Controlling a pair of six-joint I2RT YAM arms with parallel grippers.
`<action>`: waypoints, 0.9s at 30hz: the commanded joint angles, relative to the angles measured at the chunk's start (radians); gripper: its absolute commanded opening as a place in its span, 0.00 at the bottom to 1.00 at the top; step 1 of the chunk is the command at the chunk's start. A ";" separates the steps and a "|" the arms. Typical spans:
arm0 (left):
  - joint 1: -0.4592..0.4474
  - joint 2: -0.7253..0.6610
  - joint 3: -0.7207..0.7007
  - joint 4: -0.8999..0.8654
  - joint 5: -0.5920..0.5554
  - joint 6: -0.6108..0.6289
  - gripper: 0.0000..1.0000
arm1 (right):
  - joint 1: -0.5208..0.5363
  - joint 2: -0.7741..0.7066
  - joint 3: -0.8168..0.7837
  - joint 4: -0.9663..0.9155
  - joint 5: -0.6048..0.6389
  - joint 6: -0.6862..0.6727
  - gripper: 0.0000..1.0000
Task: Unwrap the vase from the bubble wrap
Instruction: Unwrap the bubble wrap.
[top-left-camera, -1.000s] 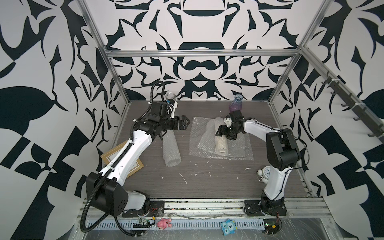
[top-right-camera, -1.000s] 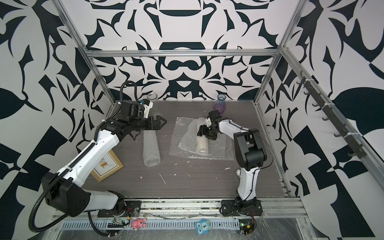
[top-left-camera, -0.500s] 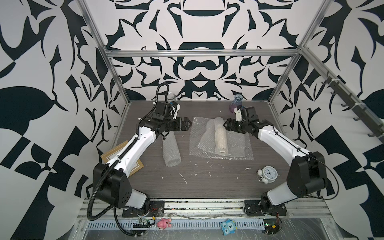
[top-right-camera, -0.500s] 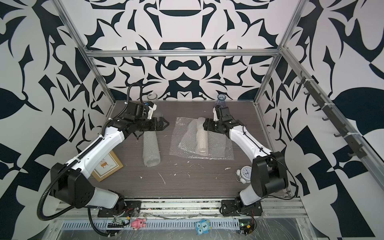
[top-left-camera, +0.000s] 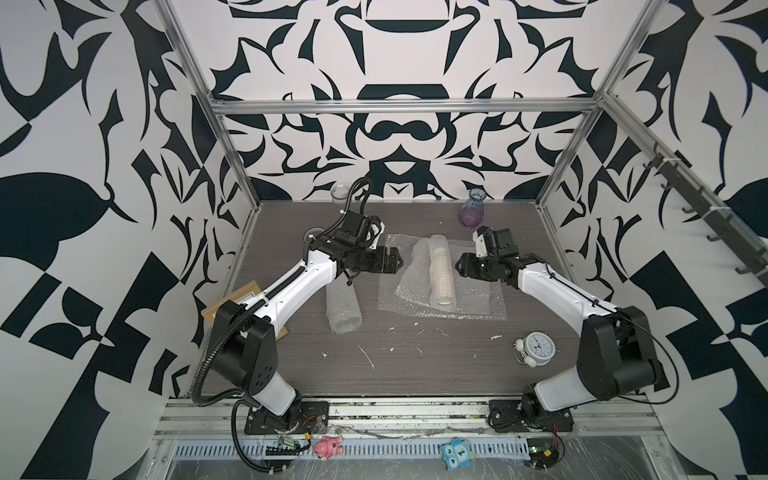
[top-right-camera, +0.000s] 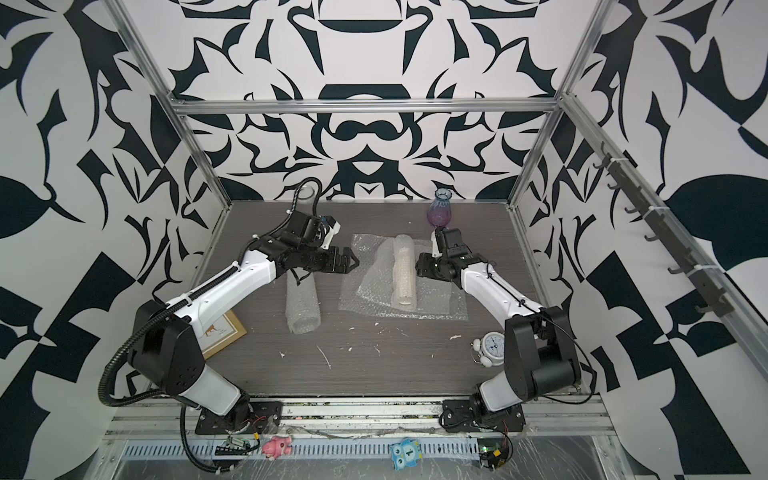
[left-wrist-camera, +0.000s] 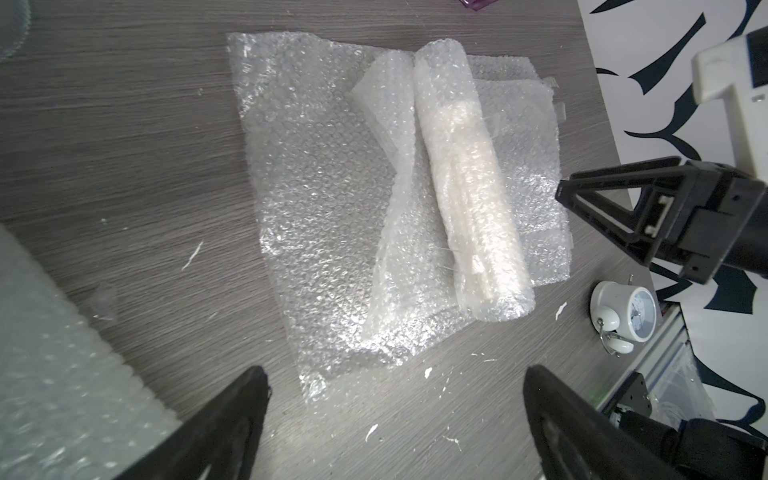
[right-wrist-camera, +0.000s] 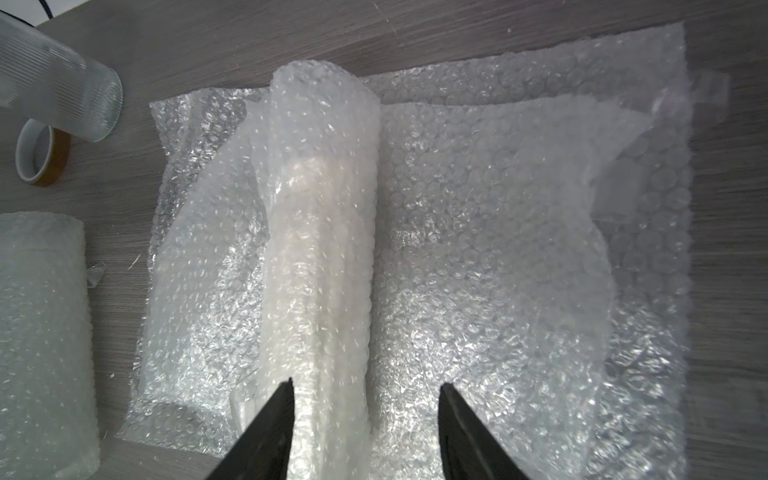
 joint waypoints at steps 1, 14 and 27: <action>-0.059 0.043 0.038 -0.013 -0.038 -0.050 0.99 | -0.001 0.002 -0.007 0.056 -0.056 0.014 0.56; -0.175 0.245 0.151 0.116 -0.118 -0.178 0.89 | -0.001 -0.054 -0.168 0.204 -0.137 0.111 0.58; -0.193 0.308 0.239 0.116 -0.161 -0.109 0.67 | -0.002 -0.092 -0.219 0.433 -0.135 0.263 0.54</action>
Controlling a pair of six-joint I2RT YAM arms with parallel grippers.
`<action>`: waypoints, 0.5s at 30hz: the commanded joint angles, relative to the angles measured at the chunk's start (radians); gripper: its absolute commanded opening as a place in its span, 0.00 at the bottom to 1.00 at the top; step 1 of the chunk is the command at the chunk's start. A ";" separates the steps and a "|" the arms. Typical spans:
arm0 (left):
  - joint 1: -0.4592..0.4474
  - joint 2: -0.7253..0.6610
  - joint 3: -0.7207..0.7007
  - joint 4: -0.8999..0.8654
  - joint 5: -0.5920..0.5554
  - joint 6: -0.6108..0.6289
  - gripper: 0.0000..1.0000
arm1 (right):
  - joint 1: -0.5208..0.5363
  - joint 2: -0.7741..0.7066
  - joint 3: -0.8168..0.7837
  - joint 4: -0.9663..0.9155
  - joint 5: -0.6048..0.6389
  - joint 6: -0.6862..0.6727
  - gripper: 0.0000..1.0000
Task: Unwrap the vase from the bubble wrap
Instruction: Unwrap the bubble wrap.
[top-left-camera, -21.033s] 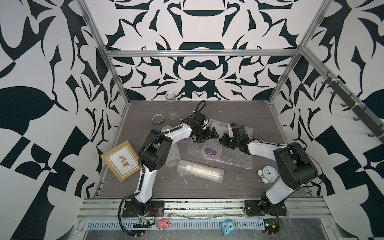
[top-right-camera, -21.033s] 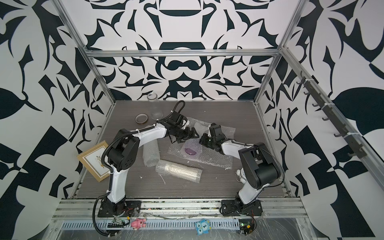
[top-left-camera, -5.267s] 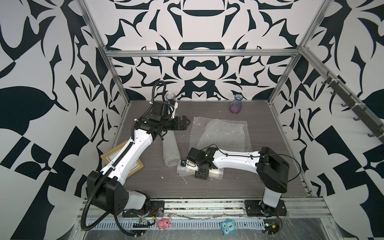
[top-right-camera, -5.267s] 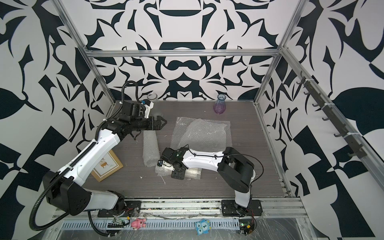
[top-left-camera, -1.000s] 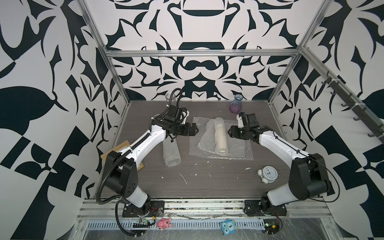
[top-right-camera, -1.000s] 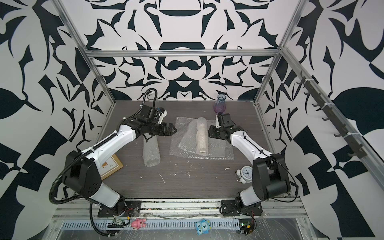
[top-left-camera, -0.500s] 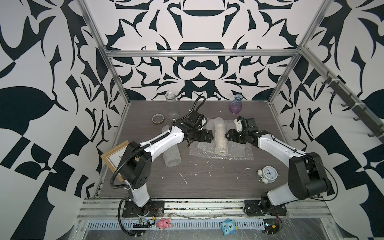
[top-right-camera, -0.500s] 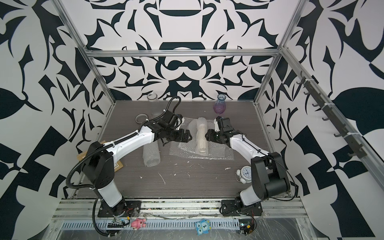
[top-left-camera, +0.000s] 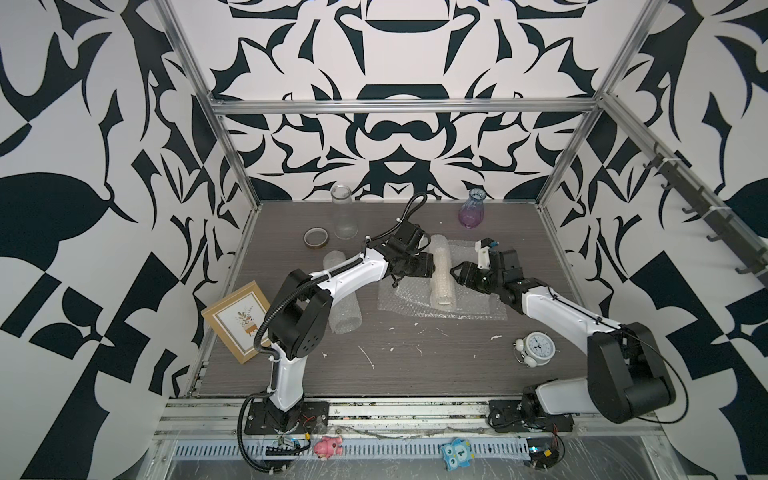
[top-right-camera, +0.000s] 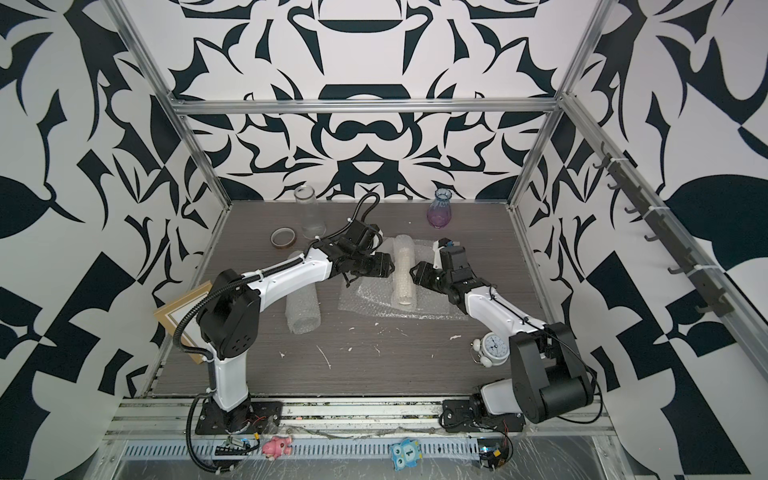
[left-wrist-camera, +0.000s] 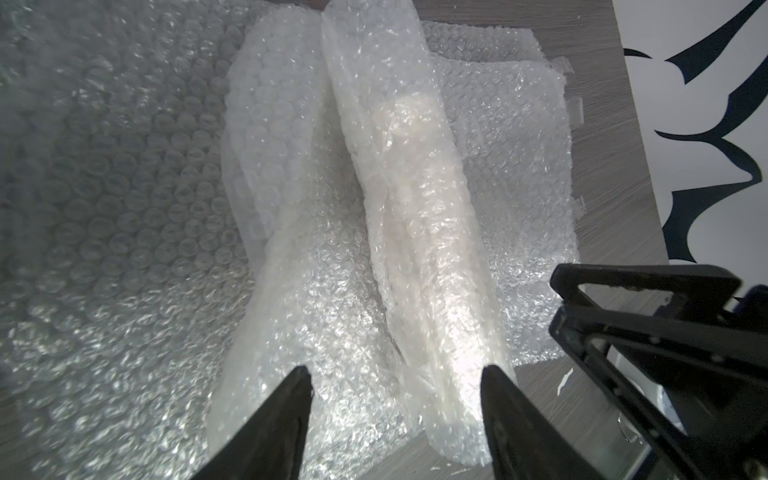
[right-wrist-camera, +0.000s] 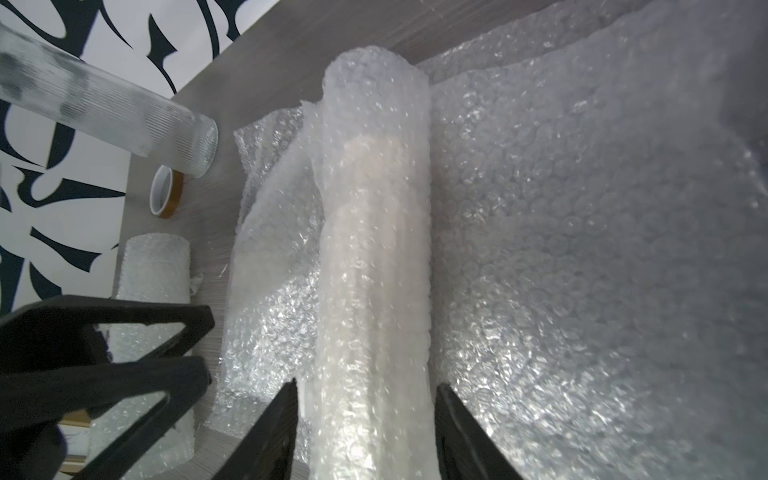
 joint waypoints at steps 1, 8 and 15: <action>-0.005 -0.058 0.027 -0.040 -0.041 0.073 0.68 | -0.002 0.035 0.057 0.085 -0.018 0.056 0.53; 0.000 -0.222 0.029 -0.252 -0.044 0.254 0.99 | -0.002 0.160 0.131 0.164 -0.022 0.129 0.43; 0.015 -0.387 -0.085 -0.265 -0.037 0.387 0.99 | 0.008 0.222 0.196 0.162 0.004 0.157 0.36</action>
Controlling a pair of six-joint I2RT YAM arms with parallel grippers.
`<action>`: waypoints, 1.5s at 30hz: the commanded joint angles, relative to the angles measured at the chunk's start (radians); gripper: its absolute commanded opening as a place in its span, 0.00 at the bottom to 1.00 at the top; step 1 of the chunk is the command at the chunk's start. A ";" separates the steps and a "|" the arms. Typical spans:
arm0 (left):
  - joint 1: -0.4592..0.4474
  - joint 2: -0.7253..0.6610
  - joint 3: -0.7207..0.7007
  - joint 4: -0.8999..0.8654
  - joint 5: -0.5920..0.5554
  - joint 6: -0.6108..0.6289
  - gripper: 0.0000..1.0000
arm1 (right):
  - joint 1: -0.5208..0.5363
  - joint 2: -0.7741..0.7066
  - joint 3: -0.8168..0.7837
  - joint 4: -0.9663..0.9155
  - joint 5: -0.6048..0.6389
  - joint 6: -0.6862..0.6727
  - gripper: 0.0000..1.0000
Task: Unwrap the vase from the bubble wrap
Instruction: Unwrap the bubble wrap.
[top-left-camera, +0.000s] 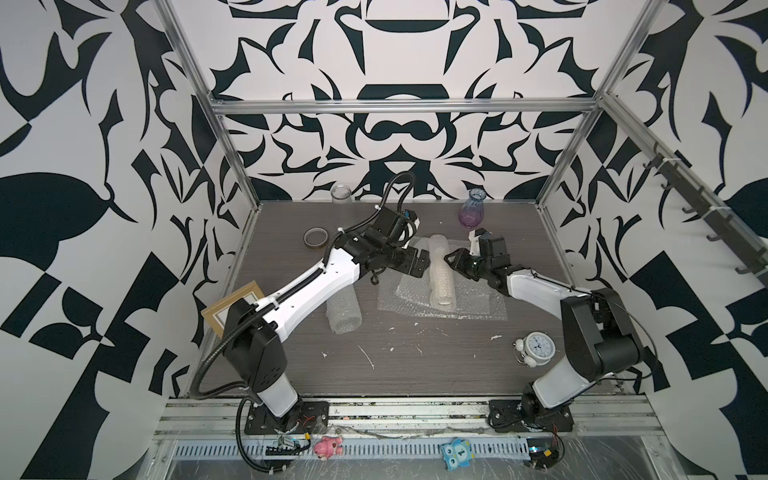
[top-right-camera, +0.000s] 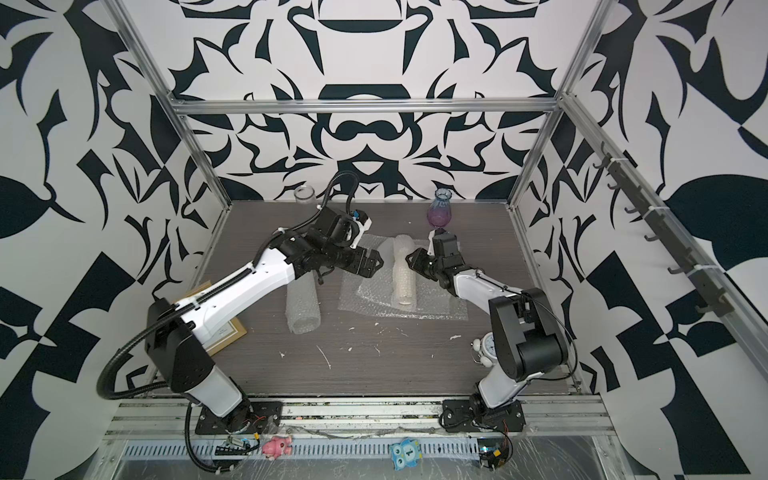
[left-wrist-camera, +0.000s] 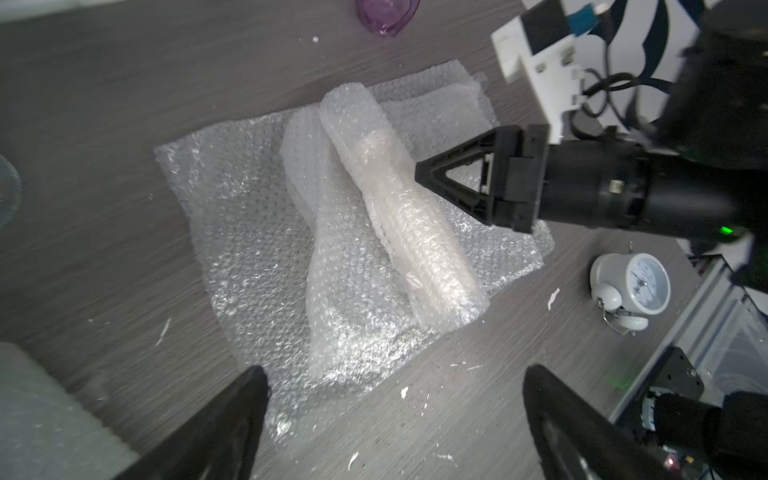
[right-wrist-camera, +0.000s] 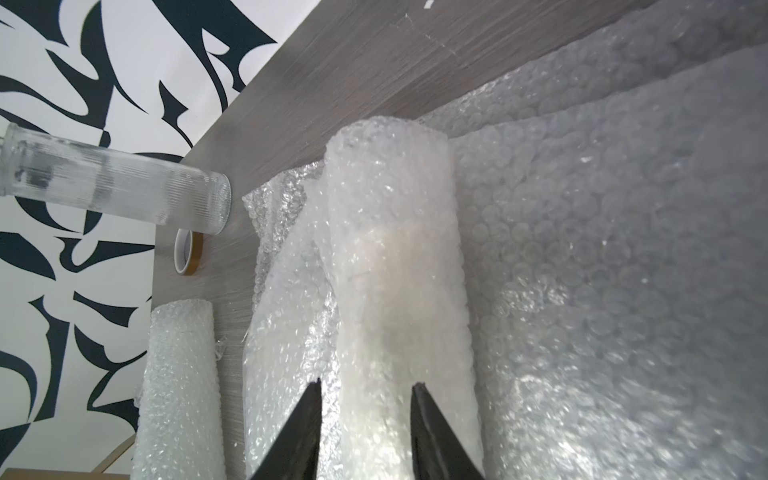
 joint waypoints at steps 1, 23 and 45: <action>0.006 -0.073 -0.093 -0.009 0.014 0.098 0.99 | 0.010 -0.008 0.057 0.032 0.029 0.026 0.35; 0.042 -0.271 -0.244 0.125 0.101 0.144 0.99 | 0.044 0.127 0.228 -0.080 0.110 -0.024 0.02; 0.137 -0.320 -0.270 0.157 0.023 0.124 0.99 | 0.150 0.167 0.382 -0.208 0.214 -0.144 0.00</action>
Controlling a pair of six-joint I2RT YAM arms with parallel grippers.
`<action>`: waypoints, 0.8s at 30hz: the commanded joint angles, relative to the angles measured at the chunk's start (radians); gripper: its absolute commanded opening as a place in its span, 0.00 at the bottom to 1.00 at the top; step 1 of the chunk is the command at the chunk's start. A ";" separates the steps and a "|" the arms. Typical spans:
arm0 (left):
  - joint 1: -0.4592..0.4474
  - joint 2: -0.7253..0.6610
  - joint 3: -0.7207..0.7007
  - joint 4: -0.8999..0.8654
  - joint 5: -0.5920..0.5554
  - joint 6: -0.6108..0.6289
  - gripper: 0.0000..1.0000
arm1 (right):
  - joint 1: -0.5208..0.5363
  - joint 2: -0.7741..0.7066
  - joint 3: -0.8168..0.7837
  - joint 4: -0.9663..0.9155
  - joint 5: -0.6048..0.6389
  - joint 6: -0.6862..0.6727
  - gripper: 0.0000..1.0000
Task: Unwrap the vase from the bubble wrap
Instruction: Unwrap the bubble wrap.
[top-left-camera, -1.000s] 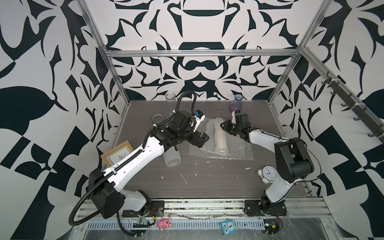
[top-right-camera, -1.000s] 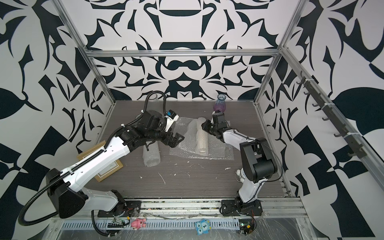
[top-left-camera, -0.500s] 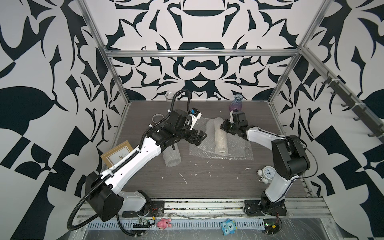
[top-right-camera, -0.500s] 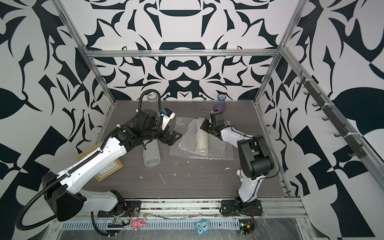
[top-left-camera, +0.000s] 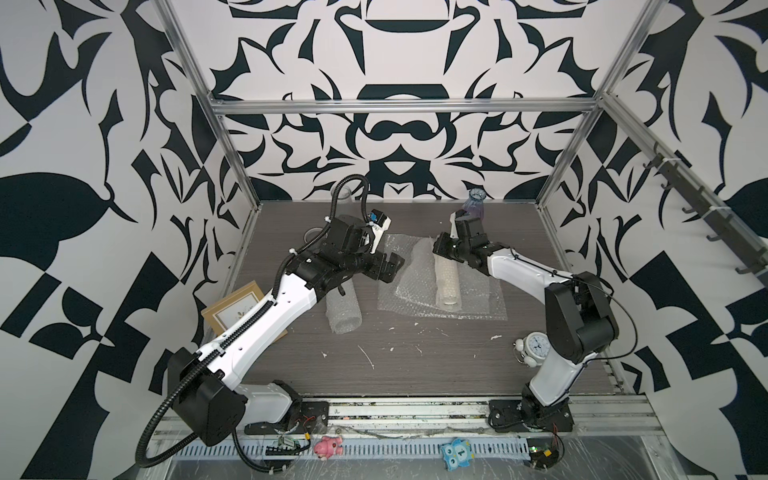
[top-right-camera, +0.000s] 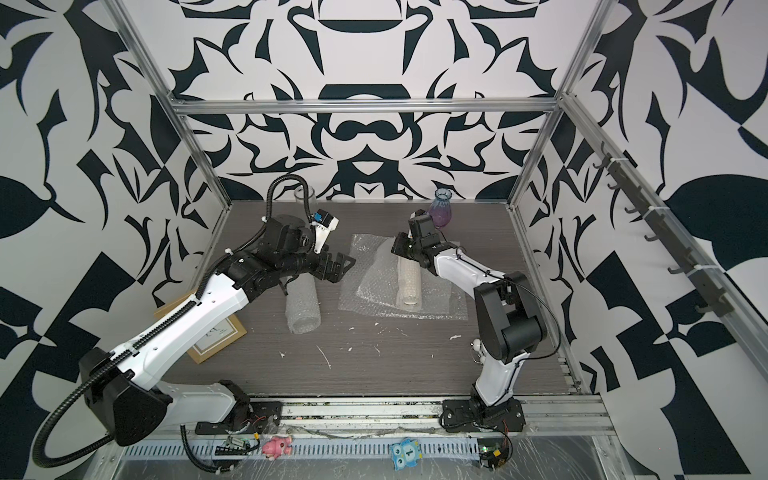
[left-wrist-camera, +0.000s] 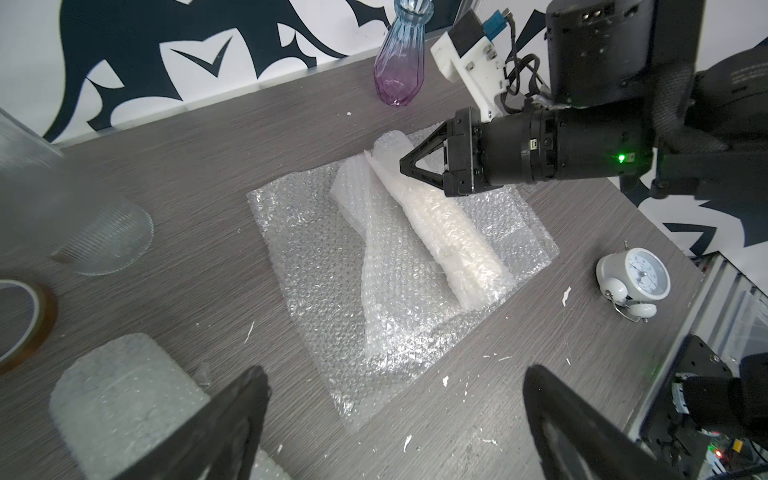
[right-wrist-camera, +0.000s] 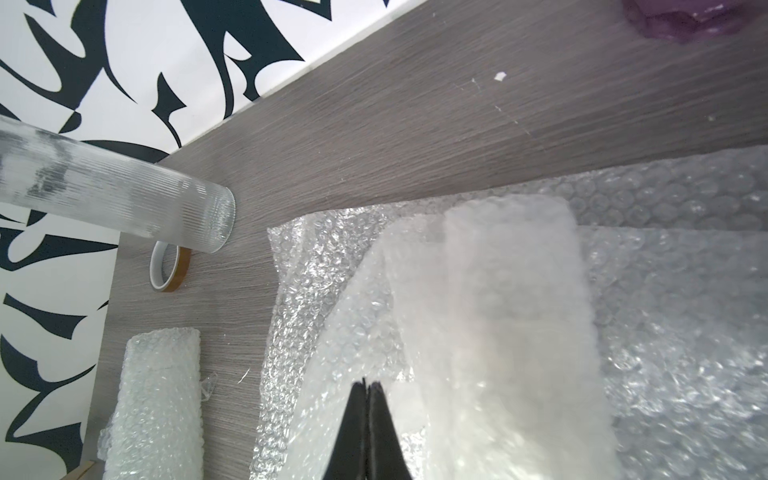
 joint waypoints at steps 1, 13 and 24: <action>0.015 -0.033 -0.012 0.016 -0.024 0.006 0.99 | 0.025 0.035 0.080 -0.036 0.045 -0.049 0.00; 0.047 -0.090 -0.029 0.034 -0.042 0.000 0.99 | 0.103 0.193 0.248 -0.167 0.116 -0.103 0.01; 0.064 -0.098 -0.044 0.053 -0.047 -0.018 0.99 | 0.103 0.147 0.416 -0.309 0.101 -0.204 0.53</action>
